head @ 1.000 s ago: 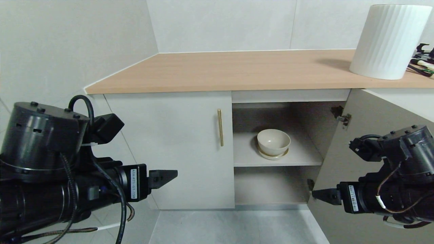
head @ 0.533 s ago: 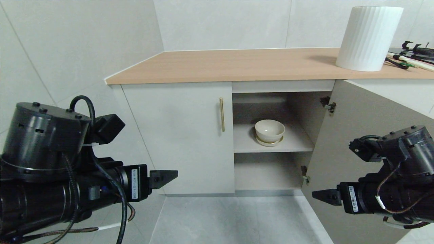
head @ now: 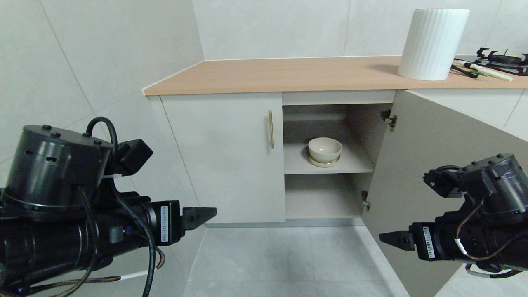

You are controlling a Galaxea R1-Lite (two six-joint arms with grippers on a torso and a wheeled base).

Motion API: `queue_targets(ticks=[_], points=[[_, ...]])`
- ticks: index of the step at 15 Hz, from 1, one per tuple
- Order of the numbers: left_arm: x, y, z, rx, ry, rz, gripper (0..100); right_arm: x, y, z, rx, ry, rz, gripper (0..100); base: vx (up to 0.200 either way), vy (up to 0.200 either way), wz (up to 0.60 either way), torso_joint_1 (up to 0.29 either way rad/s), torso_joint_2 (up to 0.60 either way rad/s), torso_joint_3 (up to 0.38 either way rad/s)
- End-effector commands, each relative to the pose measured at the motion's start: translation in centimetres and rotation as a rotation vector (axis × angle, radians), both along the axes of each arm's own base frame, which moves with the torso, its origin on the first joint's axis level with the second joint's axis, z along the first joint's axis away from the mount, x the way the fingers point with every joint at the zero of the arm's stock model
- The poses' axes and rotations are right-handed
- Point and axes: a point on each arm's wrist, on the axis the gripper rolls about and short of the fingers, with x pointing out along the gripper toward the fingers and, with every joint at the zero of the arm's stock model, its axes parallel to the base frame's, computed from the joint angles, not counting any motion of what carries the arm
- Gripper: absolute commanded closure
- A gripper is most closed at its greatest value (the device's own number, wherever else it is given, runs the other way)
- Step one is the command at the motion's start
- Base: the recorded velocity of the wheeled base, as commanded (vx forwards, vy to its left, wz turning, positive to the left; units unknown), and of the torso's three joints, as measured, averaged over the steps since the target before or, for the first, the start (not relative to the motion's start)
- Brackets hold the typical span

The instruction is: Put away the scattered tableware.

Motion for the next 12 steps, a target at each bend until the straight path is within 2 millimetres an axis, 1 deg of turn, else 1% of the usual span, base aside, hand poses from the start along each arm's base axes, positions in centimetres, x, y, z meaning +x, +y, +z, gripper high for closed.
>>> queue_targets(ticks=[1,8,12], points=[[0.03,-0.03,-0.04,0.001,0.002,0.0,0,-0.08,-0.02,0.08,0.0,-0.004,0.0,0,0.0,0.0,0.0,0.0,0.0,0.0],[0.02,-0.02,0.03,0.001,-0.002,0.0,0,-0.16,-0.05,0.17,-0.002,-0.009,-0.001,0,0.0,0.0,0.0,0.0,0.0,0.0],[0.04,-0.03,0.0,0.002,-0.001,0.0,0,-1.05,-0.16,0.49,-0.012,0.007,0.017,0,0.0,0.0,0.0,0.0,0.0,0.0]])
